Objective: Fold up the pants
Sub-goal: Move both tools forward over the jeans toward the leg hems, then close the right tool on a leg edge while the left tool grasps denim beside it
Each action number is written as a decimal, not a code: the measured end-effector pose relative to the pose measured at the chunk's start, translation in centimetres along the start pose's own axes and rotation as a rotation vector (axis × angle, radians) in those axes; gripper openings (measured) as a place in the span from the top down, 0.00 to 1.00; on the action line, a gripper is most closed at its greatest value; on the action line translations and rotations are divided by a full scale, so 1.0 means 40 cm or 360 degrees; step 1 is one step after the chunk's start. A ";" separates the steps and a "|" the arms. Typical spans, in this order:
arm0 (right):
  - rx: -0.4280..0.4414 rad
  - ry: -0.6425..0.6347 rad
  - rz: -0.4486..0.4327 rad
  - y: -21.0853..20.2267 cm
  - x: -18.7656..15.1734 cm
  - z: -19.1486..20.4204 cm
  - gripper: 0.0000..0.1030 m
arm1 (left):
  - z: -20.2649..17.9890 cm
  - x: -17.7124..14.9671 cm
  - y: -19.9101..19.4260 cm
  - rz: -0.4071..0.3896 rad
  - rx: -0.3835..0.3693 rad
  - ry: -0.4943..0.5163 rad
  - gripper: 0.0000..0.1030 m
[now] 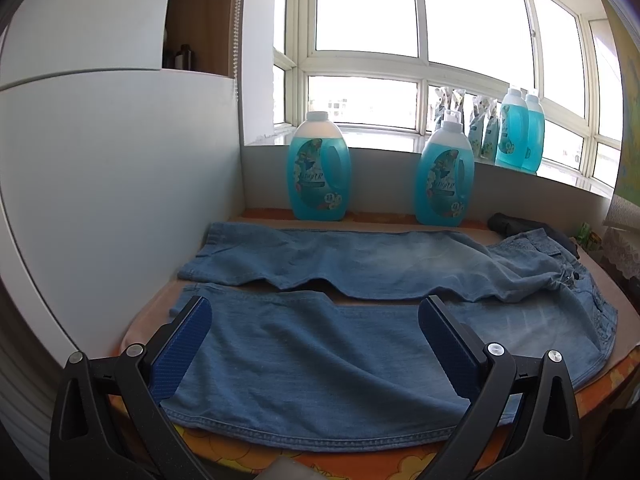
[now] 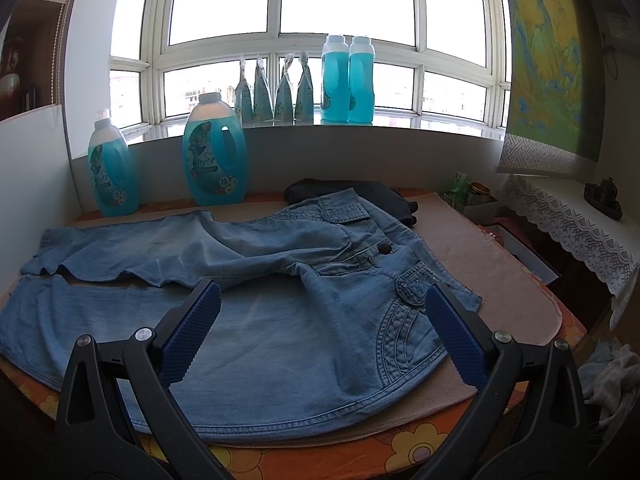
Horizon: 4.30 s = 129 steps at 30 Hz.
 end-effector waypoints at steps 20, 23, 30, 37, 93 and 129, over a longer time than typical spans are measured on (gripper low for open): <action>0.0154 -0.0100 -0.0035 0.087 0.058 0.084 0.00 | 0.029 0.001 0.069 0.0080 0.0048 0.0004 0.00; 0.0255 -0.0160 -0.0034 0.112 0.084 0.126 0.00 | 0.048 0.002 0.085 0.0099 0.0063 -0.0008 0.00; 0.0438 -0.0331 0.0023 0.209 0.146 0.248 0.00 | 0.099 0.006 0.132 0.0142 0.0121 -0.0006 0.00; 0.0604 -0.0522 0.0047 0.334 0.207 0.397 0.00 | 0.154 0.015 0.196 0.0210 0.0159 0.0005 0.00; 0.1177 -0.0768 0.0718 1.030 0.128 0.875 0.29 | 0.274 0.091 1.072 0.0941 0.0251 -0.0301 0.16; 0.1469 -0.1008 0.0358 0.468 0.050 0.834 0.93 | 0.269 0.153 1.026 0.0983 0.0057 -0.0724 0.16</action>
Point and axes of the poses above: each gripper's, at about its wrist camera, not at the fingertips, and y roughly the way its jaws point, z to its left, x to its top, the point moved 8 cm from there along y, roughly the way its jaws point, and after that the axes turned 6 degrees about -y, right-handed, at the moved point
